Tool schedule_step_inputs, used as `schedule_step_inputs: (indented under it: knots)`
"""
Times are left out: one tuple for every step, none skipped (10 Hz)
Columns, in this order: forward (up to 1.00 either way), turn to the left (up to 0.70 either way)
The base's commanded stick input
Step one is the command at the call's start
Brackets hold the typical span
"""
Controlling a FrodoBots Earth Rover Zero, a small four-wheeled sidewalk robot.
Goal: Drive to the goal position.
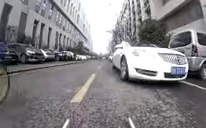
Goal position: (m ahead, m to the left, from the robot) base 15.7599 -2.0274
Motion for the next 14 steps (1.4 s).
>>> schedule_step_inputs:
  knots:
    - [0.7,-0.12]
    - [0.7,-0.14]
    - [0.7,-0.12]
    - [0.7,0.0]
    - [0.7,0.0]
    - [0.7,0.0]
    - [0.7,0.0]
    - [0.7,0.0]
    - [0.7,0.0]
    - [0.7,0.0]
    - [0.7,0.0]
    - [0.7,0.0]
    - [0.7,0.0]
    - [0.7,0.0]
